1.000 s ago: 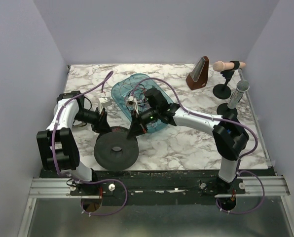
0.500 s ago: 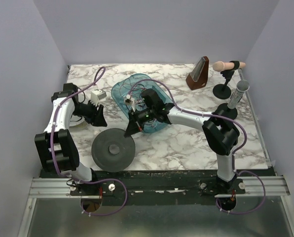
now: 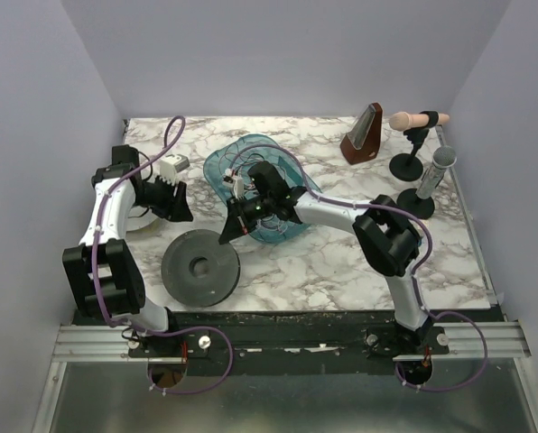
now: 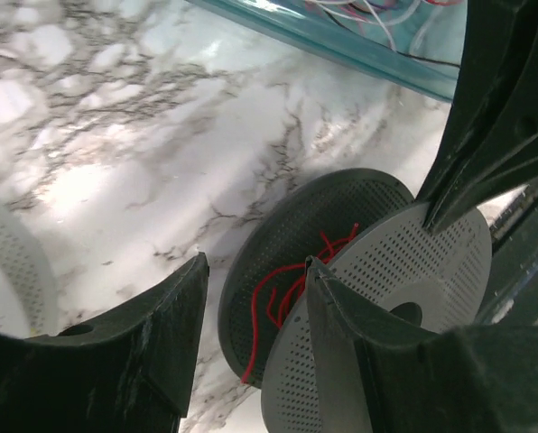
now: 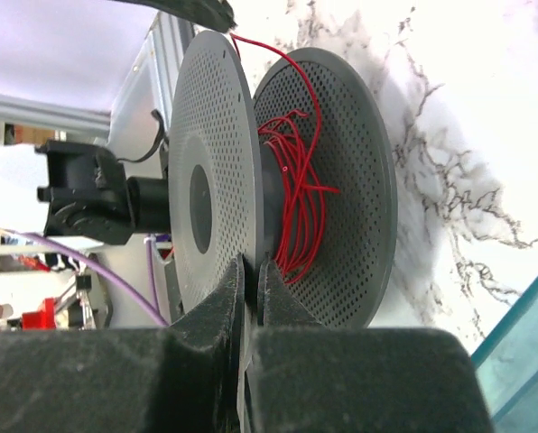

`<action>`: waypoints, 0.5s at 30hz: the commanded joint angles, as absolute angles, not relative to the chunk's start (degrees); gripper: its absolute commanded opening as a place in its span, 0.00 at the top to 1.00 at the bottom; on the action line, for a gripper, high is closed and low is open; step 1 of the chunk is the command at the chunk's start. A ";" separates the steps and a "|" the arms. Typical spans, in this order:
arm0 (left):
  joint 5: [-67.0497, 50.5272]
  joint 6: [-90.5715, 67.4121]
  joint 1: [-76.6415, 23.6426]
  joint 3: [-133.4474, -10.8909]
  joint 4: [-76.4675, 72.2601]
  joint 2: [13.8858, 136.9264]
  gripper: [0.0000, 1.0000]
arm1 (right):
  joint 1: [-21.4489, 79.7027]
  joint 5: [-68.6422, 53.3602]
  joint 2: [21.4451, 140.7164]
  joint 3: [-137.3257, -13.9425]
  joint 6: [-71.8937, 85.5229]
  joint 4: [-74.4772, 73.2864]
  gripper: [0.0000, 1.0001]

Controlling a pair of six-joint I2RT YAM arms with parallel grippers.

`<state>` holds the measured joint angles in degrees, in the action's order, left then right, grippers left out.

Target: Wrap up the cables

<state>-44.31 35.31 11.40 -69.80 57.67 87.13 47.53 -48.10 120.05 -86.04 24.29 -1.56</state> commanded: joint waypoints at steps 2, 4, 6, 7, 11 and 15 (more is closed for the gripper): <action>-35.78 27.42 11.60 -74.70 52.03 85.52 0.44 | 47.46 -37.45 124.54 -90.08 24.17 -0.62 0.97; -34.20 28.03 11.51 -74.80 52.12 85.08 0.44 | 47.55 -35.87 125.33 -90.96 24.35 -0.62 0.94; -33.84 28.39 11.60 -74.45 52.03 84.20 0.44 | 47.46 -34.64 125.59 -91.75 24.43 -0.62 0.91; -33.92 28.56 11.51 -74.18 52.12 83.76 0.44 | 47.46 -34.19 125.68 -92.11 24.61 -0.62 0.91; -34.36 29.18 11.60 -73.04 52.03 81.83 0.44 | 47.37 -33.58 126.21 -93.86 24.26 -0.79 0.79; -34.37 30.32 11.60 -72.25 52.21 80.42 0.44 | 47.29 -32.70 125.78 -94.57 22.07 -2.19 0.58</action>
<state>-35.92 29.32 11.40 -73.28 52.69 82.96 47.55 -37.32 124.53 -92.55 25.47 -1.76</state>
